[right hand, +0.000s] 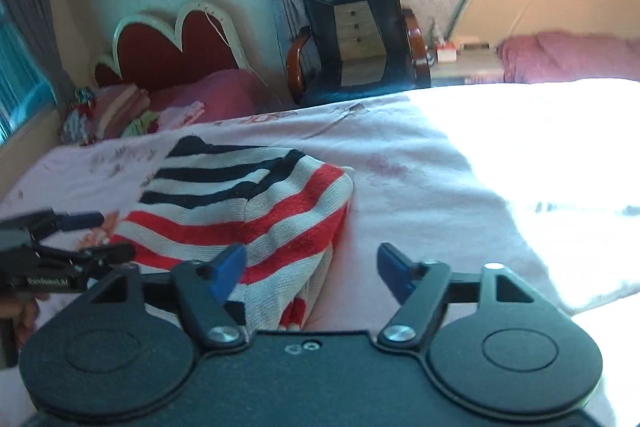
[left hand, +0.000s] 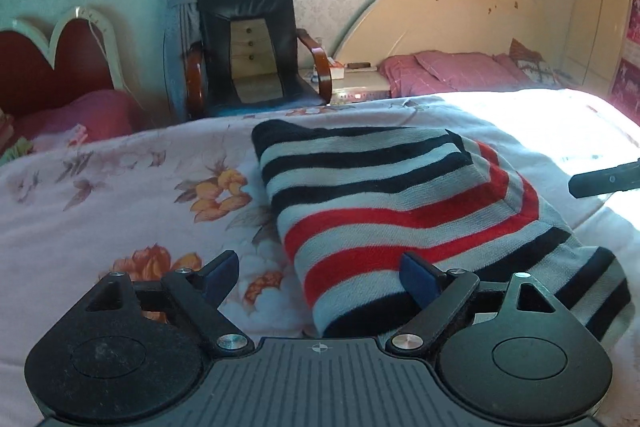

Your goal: Fold small clothes

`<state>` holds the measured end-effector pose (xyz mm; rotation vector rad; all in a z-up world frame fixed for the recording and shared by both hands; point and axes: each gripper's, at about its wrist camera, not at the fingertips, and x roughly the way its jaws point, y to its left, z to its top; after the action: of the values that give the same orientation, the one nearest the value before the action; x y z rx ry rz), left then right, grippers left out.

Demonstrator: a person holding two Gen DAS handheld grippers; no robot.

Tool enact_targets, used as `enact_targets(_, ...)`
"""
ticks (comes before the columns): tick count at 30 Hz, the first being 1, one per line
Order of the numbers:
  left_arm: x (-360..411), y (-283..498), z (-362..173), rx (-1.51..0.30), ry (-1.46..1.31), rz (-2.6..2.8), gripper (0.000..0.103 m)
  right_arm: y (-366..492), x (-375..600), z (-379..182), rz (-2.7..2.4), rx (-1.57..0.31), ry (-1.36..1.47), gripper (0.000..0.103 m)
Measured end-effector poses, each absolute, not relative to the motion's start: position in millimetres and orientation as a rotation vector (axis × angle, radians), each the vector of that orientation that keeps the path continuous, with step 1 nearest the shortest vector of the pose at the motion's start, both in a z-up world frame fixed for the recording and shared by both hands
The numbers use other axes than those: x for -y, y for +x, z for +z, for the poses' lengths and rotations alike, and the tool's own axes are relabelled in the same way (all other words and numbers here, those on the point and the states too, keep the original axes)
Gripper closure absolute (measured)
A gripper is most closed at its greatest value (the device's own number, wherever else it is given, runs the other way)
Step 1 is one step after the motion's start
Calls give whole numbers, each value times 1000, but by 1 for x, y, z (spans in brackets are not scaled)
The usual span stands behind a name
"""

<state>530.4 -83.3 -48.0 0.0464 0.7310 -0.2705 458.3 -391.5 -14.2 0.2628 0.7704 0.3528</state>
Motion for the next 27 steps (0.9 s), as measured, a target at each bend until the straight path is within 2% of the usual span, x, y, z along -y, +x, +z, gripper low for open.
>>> enact_targets(4, 37, 532, -70, -836, -350, -371, 17, 468, 438, -42, 514, -934, 629, 29)
enact_targets(7, 26, 534, -89, -881, -535, -406, 17, 474, 446, -64, 578, -979, 738, 30)
enact_targets(8, 26, 534, -94, -896, -569, -424, 19, 476, 445, -70, 596, -993, 756, 30)
enact_targets(9, 27, 534, -100, -914, -596, -438, 35, 478, 443, -77, 613, -1014, 769, 32)
enact_targets(10, 28, 535, -107, -934, -621, -452, 39, 480, 440, -83, 627, -1033, 771, 34)
enact_targets(12, 27, 534, -115, -942, -679, -469, 39, 481, 431, -86, 651, -1035, 738, 41)
enact_targets(15, 30, 538, -122, -951, -716, -484, 39, 487, 419, -88, 675, -1034, 717, 50)
enact_targets(17, 33, 549, -123, -956, -715, -500, 34, 492, 413, -90, 691, -1033, 714, 53)
enact_targets(22, 55, 568, -117, -964, -619, -497, 33, 499, 409, -91, 720, -1007, 694, 56)
enact_targets(25, 74, 570, -106, -957, -469, -462, 37, 498, 410, -93, 717, -989, 696, 58)
enact_targets(27, 82, 566, -101, -948, -425, -444, 43, 495, 409, -89, 689, -981, 671, 63)
